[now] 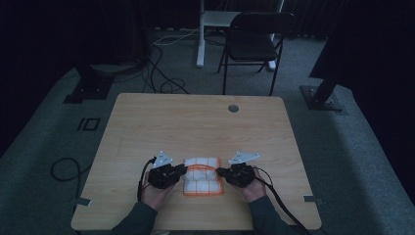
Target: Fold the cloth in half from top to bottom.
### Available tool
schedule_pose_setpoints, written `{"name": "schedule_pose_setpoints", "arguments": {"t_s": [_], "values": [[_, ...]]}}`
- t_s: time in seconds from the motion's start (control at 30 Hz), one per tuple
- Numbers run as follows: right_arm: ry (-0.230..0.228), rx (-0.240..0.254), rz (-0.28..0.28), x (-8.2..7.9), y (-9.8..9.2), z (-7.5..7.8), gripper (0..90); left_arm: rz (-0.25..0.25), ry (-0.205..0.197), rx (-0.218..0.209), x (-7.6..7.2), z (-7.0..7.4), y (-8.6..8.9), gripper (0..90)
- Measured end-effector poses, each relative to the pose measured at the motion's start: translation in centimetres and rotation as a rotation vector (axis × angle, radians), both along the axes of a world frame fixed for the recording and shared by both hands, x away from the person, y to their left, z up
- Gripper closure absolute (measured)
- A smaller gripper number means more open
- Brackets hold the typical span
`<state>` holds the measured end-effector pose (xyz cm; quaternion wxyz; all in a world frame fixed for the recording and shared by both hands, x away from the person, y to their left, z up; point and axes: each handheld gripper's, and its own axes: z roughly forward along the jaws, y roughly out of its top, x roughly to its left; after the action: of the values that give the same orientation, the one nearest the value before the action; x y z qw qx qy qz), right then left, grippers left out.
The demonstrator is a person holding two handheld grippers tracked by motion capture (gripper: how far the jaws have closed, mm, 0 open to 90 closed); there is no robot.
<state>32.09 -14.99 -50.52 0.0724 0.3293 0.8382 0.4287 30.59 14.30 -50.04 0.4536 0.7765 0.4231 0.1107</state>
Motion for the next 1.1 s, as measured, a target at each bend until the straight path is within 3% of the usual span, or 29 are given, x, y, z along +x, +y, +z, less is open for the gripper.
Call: {"name": "schedule_pose_setpoints", "arguments": {"t_s": [0.2, 0.33, 0.53, 0.6, 0.87, 1.1], "values": [[-0.006, 0.003, 0.010, -0.2, 0.1, 0.1, 87.2, 0.029, -0.027, 0.000, 1.4, 0.9, 0.5, 76.4], [-0.009, 0.005, 0.014, -0.2, 0.1, 0.1, 87.2, 0.019, -0.029, 0.020, 3.0, 0.8, 0.2, 75.7], [-0.008, 0.009, 0.017, -0.2, 0.0, 0.2, 87.2, -0.006, 0.007, 0.046, 4.9, -0.4, -1.1, 75.1], [-0.007, 0.009, 0.018, -0.3, 0.0, 0.2, 87.2, -0.021, 0.027, 0.032, 5.2, -0.6, -1.4, 75.1], [-0.012, 0.016, 0.013, -0.2, -0.2, 0.3, 87.0, -0.098, 0.065, 0.015, 4.4, -1.2, -1.7, 75.2], [-0.013, 0.019, 0.015, -0.2, -0.3, 0.3, 85.2, -0.123, 0.074, 0.011, 3.2, -1.6, -1.9, 75.2]]}}
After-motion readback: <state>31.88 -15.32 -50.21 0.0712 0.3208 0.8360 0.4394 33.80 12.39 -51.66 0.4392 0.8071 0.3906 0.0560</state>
